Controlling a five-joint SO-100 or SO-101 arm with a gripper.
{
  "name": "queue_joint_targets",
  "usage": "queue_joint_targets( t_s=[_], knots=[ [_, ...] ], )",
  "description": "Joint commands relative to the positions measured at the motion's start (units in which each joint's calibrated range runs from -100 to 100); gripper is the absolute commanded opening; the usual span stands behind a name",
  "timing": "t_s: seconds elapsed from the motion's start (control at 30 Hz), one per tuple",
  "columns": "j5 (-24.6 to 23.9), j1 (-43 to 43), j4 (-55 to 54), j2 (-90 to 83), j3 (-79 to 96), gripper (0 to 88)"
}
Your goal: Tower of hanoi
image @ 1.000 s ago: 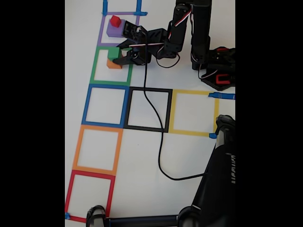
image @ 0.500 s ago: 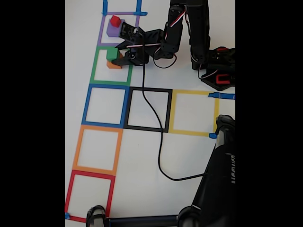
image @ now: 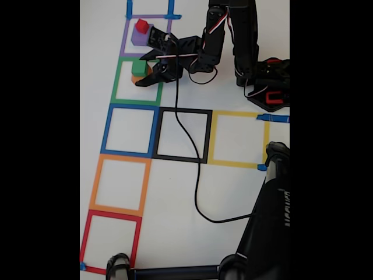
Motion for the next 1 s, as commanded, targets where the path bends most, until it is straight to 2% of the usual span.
queue_joint_targets(
  t_s=[0.0,0.17,0.27,0.5,0.67,0.87,0.97],
  knots=[
    [0.4,0.3,0.4,-5.8,-0.8,24.9],
    [0.4,3.7,12.9,-17.3,-1.0,16.9],
    [0.4,6.7,25.5,-25.9,-2.6,7.8],
    [0.4,10.6,57.5,-40.7,-12.3,1.2],
    [0.4,10.1,75.9,-44.5,-24.3,1.2],
    [0.4,12.4,105.8,-45.6,-49.4,1.2],
    [0.4,15.5,113.9,-45.6,-57.7,1.2]
  ],
)
